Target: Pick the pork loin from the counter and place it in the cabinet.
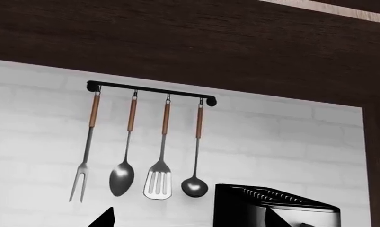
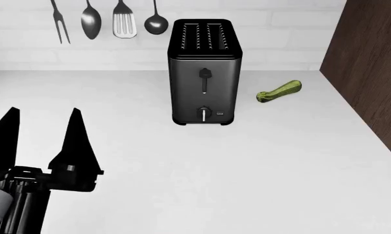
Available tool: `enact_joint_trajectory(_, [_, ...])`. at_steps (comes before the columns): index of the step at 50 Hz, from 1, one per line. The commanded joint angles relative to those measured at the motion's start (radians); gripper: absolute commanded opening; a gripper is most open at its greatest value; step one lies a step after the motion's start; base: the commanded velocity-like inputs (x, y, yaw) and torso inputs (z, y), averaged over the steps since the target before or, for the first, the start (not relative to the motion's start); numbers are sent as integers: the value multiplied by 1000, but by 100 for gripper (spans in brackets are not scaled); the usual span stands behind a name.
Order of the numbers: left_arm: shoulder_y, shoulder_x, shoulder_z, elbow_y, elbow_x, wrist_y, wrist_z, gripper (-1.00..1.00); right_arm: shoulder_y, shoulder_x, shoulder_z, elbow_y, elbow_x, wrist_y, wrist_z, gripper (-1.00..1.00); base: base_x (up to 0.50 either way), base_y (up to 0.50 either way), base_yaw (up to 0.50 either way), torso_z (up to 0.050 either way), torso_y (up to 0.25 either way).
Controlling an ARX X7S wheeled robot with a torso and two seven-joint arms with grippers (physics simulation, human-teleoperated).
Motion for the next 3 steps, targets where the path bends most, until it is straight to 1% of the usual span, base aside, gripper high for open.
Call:
enact_joint_trajectory(1, [4, -2, 0, -2, -5, 5, 3, 100, -9, 0, 4, -9, 12, -21, 54, 100, 0, 0, 0, 0, 0])
enact_joint_trajectory(3, [6, -2, 0, -2, -5, 6, 2, 100, -12, -1, 6, -9, 17, -28, 72, 100, 0, 0, 0, 0, 0])
